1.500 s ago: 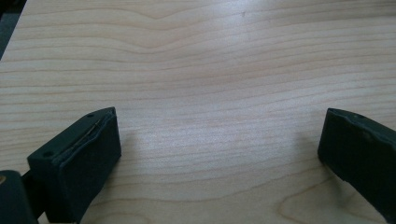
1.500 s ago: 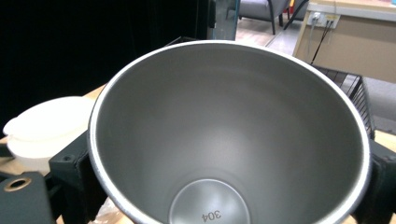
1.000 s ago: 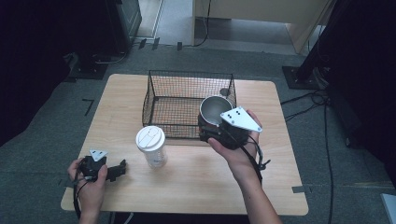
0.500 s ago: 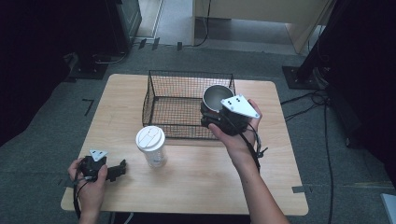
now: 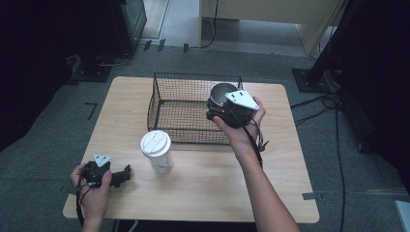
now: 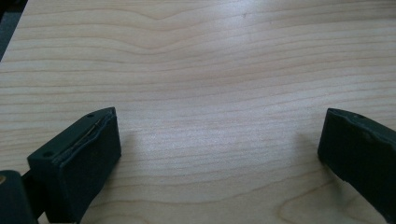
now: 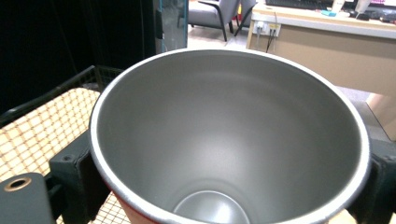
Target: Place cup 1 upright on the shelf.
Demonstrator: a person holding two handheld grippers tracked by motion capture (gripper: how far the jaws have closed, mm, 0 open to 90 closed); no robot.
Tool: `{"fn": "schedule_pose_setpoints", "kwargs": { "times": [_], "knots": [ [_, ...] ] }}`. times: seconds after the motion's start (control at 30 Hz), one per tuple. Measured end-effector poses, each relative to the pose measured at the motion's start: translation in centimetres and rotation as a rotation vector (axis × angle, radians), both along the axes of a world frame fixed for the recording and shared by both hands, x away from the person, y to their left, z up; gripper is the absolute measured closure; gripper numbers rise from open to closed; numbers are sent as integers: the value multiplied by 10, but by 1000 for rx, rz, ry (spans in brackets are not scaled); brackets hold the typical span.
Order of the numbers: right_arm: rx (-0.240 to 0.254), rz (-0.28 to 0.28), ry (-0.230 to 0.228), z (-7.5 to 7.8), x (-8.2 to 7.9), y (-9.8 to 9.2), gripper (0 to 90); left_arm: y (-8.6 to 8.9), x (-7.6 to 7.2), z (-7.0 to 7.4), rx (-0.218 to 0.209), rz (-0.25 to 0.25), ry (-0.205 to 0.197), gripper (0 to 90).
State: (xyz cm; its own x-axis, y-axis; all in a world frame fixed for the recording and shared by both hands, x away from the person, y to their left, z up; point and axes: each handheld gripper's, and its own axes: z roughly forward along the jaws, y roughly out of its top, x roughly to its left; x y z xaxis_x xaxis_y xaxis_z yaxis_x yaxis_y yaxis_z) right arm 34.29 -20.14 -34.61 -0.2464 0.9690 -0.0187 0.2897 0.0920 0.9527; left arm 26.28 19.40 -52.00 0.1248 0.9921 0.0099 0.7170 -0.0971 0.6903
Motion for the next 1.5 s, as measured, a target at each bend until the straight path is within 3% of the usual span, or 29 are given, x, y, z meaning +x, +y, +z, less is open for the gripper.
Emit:
{"fn": "schedule_pose_setpoints", "kwargs": {
  "times": [0.53,0.7,0.83,0.9,1.2,1.5],
  "knots": [
    [20,-26,79,-39,39,9,73,0,0,0,-1,0,-1,1],
    [5,-33,95,-48,48,12,73,0,0,0,0,0,0,1],
    [-5,-39,135,-57,58,12,73,0,0,0,0,0,0,1],
    [-30,-44,138,-59,60,14,73,0,0,0,-1,0,-1,1],
    [-25,-61,156,-67,65,20,73,0,0,0,-1,1,-1,1],
    [-58,-96,183,-80,70,25,73,0,0,0,0,0,0,1]
  ]
}}
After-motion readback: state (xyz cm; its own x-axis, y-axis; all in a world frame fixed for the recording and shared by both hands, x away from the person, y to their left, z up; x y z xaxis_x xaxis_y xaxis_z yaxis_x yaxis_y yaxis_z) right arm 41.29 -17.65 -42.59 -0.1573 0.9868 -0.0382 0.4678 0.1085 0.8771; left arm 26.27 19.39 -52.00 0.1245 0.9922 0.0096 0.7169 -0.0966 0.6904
